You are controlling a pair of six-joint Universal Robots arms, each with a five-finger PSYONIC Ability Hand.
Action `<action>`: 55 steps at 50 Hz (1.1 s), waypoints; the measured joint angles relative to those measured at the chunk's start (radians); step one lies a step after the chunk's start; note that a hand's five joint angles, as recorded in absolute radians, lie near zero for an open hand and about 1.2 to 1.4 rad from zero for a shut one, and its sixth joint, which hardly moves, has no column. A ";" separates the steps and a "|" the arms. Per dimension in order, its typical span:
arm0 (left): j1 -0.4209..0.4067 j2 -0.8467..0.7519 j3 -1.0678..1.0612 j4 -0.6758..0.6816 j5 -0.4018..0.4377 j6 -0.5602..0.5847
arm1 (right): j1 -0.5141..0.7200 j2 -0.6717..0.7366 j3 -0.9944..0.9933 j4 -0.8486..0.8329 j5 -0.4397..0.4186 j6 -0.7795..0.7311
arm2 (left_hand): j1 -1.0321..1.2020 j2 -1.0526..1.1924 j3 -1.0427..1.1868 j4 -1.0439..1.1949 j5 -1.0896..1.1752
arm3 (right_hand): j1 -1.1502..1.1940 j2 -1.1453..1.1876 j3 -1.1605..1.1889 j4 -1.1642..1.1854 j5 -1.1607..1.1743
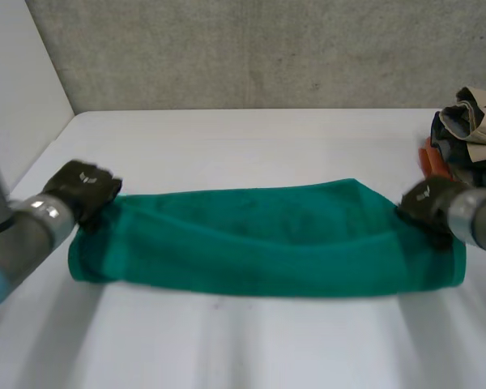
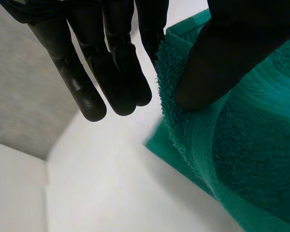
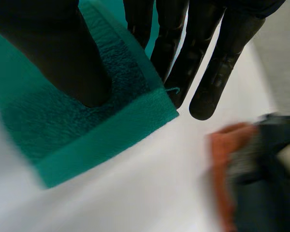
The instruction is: Fold the laundry.
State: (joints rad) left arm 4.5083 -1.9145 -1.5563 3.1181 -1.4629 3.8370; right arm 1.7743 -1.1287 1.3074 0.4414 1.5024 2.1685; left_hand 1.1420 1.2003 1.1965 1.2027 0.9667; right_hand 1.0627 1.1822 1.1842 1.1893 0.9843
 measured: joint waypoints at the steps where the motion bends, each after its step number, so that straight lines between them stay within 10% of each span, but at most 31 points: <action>1: -0.014 -0.038 0.045 0.019 -0.019 -0.001 | 0.009 0.020 -0.031 -0.031 0.016 0.008 | 0.000 0.000 0.000 0.000 0.000 | 0.000 0.000 0.000 0.000 0.000; 20: -0.096 -0.204 0.654 0.749 -0.153 -0.148 | 0.062 0.043 -0.405 -1.124 0.071 0.263 | 0.000 0.000 0.000 0.000 0.000 | 0.000 0.001 0.000 0.001 0.005; 44: -0.042 -0.271 0.018 0.712 0.003 -0.251 | 0.072 0.225 0.039 -1.002 -0.004 0.262 | 0.000 0.000 0.000 0.000 0.000 | 0.000 0.001 0.000 0.001 0.006; 55: 0.004 -0.035 -0.253 0.429 0.003 -0.143 | 0.029 0.062 0.198 -0.490 -0.015 0.187 | 0.000 0.000 0.000 0.000 0.000 | 0.000 0.001 0.000 0.001 0.006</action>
State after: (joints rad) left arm 4.5123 -1.9491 -1.8090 3.5469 -1.4598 3.6938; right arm 1.8035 -1.0663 1.5057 -0.0487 1.4874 2.3557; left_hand 1.1420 1.2005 1.1965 1.2027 0.9667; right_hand 1.0627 1.1830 1.1842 1.1901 0.9907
